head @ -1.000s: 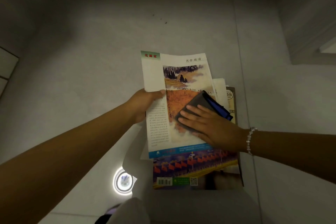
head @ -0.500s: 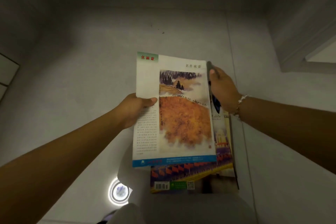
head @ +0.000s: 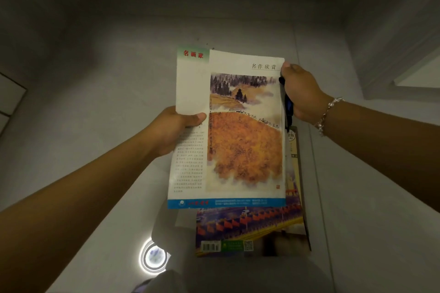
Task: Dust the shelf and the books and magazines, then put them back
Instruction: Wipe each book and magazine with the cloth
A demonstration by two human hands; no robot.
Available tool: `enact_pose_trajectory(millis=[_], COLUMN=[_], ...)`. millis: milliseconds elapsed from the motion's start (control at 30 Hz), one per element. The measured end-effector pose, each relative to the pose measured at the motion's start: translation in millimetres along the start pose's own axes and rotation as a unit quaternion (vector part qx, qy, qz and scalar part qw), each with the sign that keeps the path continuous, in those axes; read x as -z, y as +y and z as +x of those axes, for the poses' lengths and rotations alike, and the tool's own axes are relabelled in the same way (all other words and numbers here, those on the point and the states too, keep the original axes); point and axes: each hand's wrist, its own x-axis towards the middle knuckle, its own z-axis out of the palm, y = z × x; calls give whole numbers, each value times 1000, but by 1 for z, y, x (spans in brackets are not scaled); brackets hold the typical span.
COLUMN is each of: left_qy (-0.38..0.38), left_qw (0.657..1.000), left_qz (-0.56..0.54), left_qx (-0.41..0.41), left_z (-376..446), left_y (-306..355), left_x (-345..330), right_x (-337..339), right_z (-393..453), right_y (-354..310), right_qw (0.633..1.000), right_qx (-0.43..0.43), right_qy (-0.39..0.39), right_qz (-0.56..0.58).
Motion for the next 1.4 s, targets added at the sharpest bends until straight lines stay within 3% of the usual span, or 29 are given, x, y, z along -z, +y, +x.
enact_pose_trajectory(millis=[200, 367, 567, 901, 1201, 1401], left_qy=[2, 29, 75, 148, 171, 173], left_qw=[1000, 992, 984, 977, 978, 979], left_qz=[-16, -119, -144, -135, -106, -100], left_qx=[12, 41, 72, 68, 57, 46], left_z=[-3, 2, 3, 5, 1, -6], left_y=[1, -4, -10, -16, -14, -8], left_x=[1, 2, 2, -10, -6, -4], right_x=[-1, -8, -7, 31, 56, 66], right_z=[-16, -45, -66, -91, -107, -116], right_y=[8, 17, 37, 65, 77, 76], right_qw=[1000, 991, 976, 929, 879, 909], right_qx=[15, 33, 35, 2, -5, 2], right_qy=[-5, -57, -102, -195, -253, -207], right_qz=[-26, -119, -188, -314, -404, -361])
